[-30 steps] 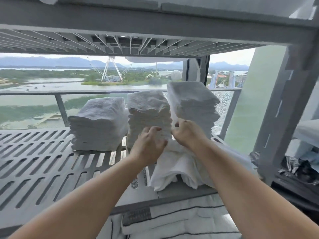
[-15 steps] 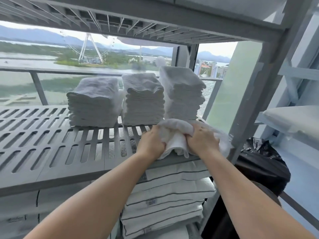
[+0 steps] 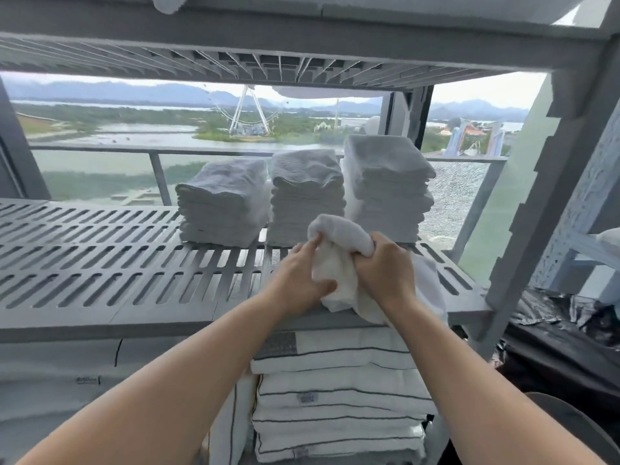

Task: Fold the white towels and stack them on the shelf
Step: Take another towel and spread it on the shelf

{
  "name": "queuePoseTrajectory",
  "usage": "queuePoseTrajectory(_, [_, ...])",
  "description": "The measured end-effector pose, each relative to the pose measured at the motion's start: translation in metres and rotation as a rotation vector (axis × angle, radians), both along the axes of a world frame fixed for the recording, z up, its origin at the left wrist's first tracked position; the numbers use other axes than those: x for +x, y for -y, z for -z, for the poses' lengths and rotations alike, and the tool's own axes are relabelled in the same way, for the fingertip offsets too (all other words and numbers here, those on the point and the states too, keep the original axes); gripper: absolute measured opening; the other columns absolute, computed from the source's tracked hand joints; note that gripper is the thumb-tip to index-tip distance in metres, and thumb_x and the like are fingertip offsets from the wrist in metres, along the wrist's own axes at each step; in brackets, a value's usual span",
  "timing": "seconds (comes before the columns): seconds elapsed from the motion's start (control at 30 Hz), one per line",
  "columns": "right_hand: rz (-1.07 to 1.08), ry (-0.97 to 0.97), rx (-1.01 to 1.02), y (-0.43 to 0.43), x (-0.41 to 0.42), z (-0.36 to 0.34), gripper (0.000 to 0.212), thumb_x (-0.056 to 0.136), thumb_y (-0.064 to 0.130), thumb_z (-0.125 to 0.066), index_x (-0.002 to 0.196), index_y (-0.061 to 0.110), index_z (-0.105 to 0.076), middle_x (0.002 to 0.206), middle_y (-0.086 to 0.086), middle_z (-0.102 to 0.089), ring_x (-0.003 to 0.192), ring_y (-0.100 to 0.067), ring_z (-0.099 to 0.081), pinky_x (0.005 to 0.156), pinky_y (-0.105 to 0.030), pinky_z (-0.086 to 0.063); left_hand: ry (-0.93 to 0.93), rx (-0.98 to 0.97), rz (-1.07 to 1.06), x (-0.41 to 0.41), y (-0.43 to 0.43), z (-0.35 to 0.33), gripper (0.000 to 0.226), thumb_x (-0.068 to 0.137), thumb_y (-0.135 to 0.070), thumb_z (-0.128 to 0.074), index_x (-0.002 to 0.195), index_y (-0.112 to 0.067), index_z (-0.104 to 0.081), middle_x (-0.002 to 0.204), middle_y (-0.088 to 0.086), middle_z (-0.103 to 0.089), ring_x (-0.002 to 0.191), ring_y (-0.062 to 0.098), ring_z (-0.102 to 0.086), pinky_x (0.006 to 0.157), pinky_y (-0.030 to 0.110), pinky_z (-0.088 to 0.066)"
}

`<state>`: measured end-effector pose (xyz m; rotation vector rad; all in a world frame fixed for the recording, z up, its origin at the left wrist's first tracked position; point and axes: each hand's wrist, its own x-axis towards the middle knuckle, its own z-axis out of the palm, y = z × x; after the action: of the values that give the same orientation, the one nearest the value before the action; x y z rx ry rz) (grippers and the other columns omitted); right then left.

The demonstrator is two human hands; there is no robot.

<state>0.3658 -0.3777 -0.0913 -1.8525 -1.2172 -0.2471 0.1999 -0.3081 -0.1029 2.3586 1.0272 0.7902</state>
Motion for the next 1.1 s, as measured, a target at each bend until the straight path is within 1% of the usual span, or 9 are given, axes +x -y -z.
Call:
queuePoseTrajectory(0.1, [-0.166, -0.065, 0.014, -0.019, -0.024, -0.006, 0.012, 0.083, 0.028, -0.059, 0.073, 0.021, -0.057, 0.067, 0.002, -0.063, 0.069, -0.027, -0.058, 0.058, -0.031, -0.034, -0.12, 0.114, -0.124, -0.037, -0.005, -0.003, 0.087, 0.084, -0.021, -0.063, 0.159, -0.03, -0.02, 0.151, -0.001, -0.042, 0.132, 0.025, -0.047, 0.106, 0.039, -0.042])
queuePoseTrajectory(0.23, [-0.363, -0.186, 0.026, -0.045, -0.075, -0.007, 0.02, 0.08, 0.032, -0.062, 0.063, 0.02, -0.059, 0.059, 0.004, -0.061, 0.063, -0.022, -0.057, 0.052, -0.031, -0.035, -0.175, 0.148, -0.287, -0.105, -0.008, -0.008, 0.081, 0.083, -0.018, -0.055, 0.157, -0.035, -0.025, 0.149, -0.002, -0.045, 0.129, 0.025, -0.049, 0.102, 0.039, -0.045])
queuePoseTrajectory(0.37, [-0.497, -0.251, -0.004, -0.07, -0.137, -0.009, 0.02, 0.079, 0.033, -0.066, 0.07, 0.016, -0.068, 0.061, 0.002, -0.065, 0.064, -0.021, -0.06, 0.052, -0.029, -0.039, -0.321, 0.204, -0.389, -0.177, -0.01, -0.018, 0.076, 0.088, -0.017, -0.049, 0.157, -0.036, -0.023, 0.149, -0.003, -0.045, 0.128, 0.026, -0.049, 0.096, 0.04, -0.047])
queuePoseTrajectory(0.53, [-0.622, -0.306, -0.036, -0.102, -0.211, -0.01, 0.022, 0.08, 0.031, -0.066, 0.067, 0.013, -0.066, 0.06, -0.001, -0.064, 0.063, -0.022, -0.058, 0.056, -0.033, -0.043, -0.536, 0.341, -0.508, -0.267, -0.018, -0.019, 0.073, 0.093, -0.012, -0.041, 0.158, -0.038, -0.019, 0.144, -0.007, -0.045, 0.123, 0.026, -0.049, 0.085, 0.041, -0.05])
queuePoseTrajectory(0.6, [-0.661, -0.299, -0.057, -0.118, -0.246, -0.009, 0.022, 0.08, 0.03, -0.066, 0.069, 0.011, -0.067, 0.064, -0.006, -0.066, 0.066, -0.026, -0.06, 0.059, -0.038, -0.047, -0.59, 0.359, -0.549, -0.306, -0.027, -0.018, 0.076, 0.091, -0.009, -0.042, 0.157, -0.039, -0.019, 0.143, -0.009, -0.045, 0.122, 0.025, -0.05, 0.081, 0.04, -0.05])
queuePoseTrajectory(0.73, [-0.686, -0.291, -0.092, -0.153, -0.314, -0.01, 0.017, 0.079, 0.03, -0.066, 0.073, 0.015, -0.069, 0.068, -0.002, -0.068, 0.067, -0.023, -0.06, 0.061, -0.036, -0.048, -0.641, 0.412, -0.578, -0.381, -0.061, -0.019, 0.079, 0.089, -0.006, -0.044, 0.156, -0.04, -0.019, 0.138, -0.009, -0.047, 0.12, 0.025, -0.048, 0.074, 0.036, -0.047])
queuePoseTrajectory(0.83, [-0.691, -0.293, -0.106, -0.178, -0.362, -0.013, 0.016, 0.079, 0.032, -0.067, 0.074, 0.016, -0.07, 0.069, -0.002, -0.069, 0.066, -0.02, -0.06, 0.061, -0.035, -0.048, -0.664, 0.437, -0.58, -0.436, -0.093, -0.024, 0.077, 0.09, -0.008, -0.047, 0.155, -0.042, -0.021, 0.135, -0.008, -0.048, 0.12, 0.025, -0.047, 0.076, 0.039, -0.048])
queuePoseTrajectory(0.97, [-0.677, -0.252, -0.132, -0.205, -0.421, -0.017, 0.018, 0.076, 0.03, -0.067, 0.061, 0.022, -0.063, 0.059, 0.005, -0.063, 0.058, -0.014, -0.055, 0.053, -0.03, -0.041, -0.67, 0.434, -0.553, -0.502, -0.132, -0.032, 0.075, 0.09, -0.007, -0.045, 0.152, -0.044, -0.027, 0.136, -0.008, -0.049, 0.12, 0.025, -0.048, 0.079, 0.04, -0.049])
queuePoseTrajectory(1.1, [-0.67, -0.207, -0.115, -0.229, -0.468, -0.017, 0.027, 0.08, 0.035, -0.067, 0.056, 0.026, -0.058, 0.056, 0.007, -0.059, 0.058, -0.016, -0.055, 0.053, -0.03, -0.04, -0.71, 0.484, -0.54, -0.545, -0.168, -0.039, 0.075, 0.09, -0.005, -0.043, 0.152, -0.044, -0.029, 0.137, -0.007, -0.051, 0.122, 0.025, -0.048, 0.098, 0.046, -0.039])
